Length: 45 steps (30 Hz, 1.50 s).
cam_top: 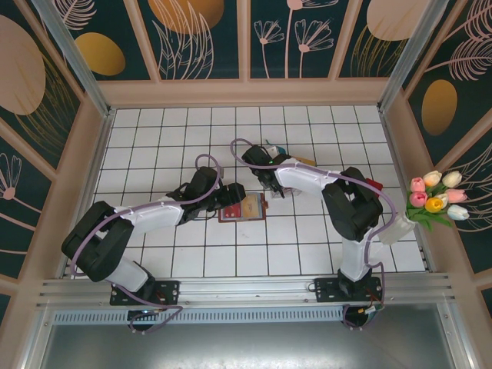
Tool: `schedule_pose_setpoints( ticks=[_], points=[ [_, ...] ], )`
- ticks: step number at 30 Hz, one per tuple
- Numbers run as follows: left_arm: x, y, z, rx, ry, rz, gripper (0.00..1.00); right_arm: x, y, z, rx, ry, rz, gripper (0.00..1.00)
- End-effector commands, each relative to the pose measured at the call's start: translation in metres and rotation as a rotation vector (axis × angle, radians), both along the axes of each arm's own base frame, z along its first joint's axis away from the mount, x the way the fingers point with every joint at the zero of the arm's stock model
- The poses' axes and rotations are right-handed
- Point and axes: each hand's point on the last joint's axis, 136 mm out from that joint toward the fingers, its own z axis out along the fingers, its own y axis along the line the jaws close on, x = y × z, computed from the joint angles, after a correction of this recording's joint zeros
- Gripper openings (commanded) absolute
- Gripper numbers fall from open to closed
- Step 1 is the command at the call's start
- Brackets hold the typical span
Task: Put the credit cards into the card holder
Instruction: Pick up the credit card from the storage box.
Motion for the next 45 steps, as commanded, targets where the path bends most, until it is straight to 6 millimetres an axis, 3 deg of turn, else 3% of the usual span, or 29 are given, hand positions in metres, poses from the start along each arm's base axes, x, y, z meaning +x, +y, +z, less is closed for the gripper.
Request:
schedule_pose_setpoints(
  ticks=[1, 16, 25, 31, 45],
  points=[
    [0.006, 0.000, 0.008, -0.005, -0.033, 0.003, 0.72, 0.002, -0.007, 0.019, -0.030, -0.034, -0.016, 0.35],
    [0.006, 0.000, 0.007, -0.004, -0.032, 0.002, 0.72, 0.002, -0.008, 0.031, -0.021, -0.051, -0.020, 0.26],
    [0.007, -0.001, 0.007, -0.005, -0.034, -0.002, 0.72, 0.001, -0.010, 0.029, -0.021, -0.044, -0.024, 0.19],
    [0.006, 0.000, 0.006, -0.002, -0.030, -0.002, 0.72, -0.001, -0.009, 0.027, -0.004, -0.033, -0.023, 0.10],
    [0.008, -0.002, 0.009, -0.007, -0.035, -0.004, 0.72, -0.002, 0.001, 0.045, 0.127, -0.039, -0.023, 0.02]
  ],
)
